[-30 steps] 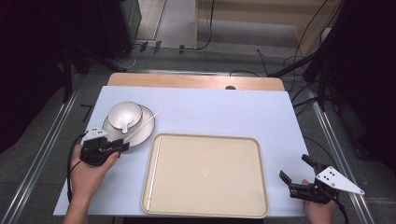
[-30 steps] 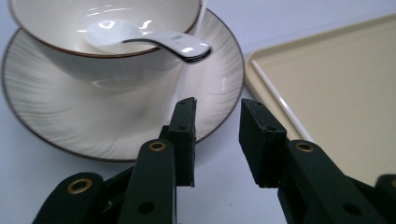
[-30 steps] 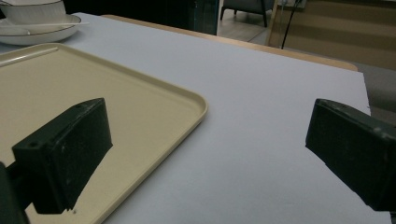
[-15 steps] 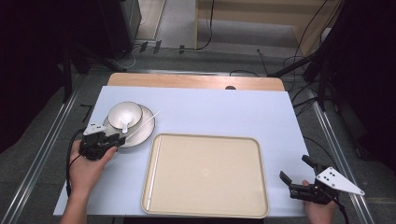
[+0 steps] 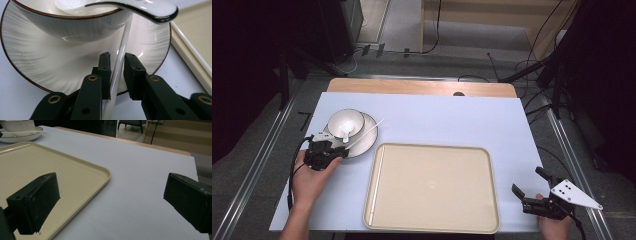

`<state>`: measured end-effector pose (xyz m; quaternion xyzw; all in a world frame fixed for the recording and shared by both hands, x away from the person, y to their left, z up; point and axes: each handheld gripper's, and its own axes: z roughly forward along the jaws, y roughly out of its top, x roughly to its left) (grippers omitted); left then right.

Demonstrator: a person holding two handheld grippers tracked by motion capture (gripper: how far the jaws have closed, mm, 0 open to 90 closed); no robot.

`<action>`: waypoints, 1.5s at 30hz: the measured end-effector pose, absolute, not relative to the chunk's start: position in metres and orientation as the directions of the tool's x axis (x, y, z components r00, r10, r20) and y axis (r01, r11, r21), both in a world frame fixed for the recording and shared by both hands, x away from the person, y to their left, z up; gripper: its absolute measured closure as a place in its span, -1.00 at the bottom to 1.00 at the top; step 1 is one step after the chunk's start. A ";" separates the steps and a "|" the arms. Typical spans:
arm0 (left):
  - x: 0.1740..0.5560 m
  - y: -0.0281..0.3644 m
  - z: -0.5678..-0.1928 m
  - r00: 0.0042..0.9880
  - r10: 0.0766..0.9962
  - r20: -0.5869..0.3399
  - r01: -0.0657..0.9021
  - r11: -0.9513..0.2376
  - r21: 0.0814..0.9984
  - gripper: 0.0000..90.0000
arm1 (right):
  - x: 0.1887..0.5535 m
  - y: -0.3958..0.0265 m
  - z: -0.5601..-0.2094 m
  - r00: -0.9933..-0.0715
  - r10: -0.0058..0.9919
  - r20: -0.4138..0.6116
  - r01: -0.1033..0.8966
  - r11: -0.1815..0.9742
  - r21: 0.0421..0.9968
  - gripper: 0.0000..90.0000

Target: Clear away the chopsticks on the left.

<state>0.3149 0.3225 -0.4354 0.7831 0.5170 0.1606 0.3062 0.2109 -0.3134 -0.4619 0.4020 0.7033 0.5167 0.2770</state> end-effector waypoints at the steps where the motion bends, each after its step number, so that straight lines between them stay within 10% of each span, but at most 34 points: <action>1: 0.315 0.322 -0.436 0.424 0.902 -0.077 0.712 -0.280 0.644 0.75 | 0.211 -0.313 -0.462 -0.523 0.852 0.026 0.279 0.143 0.950 -1.00; 45: 0.265 0.256 -0.426 0.502 0.846 -0.178 0.708 -0.283 0.647 0.89 | 0.213 -0.313 -0.460 -0.525 0.850 0.028 0.270 0.135 0.953 -1.00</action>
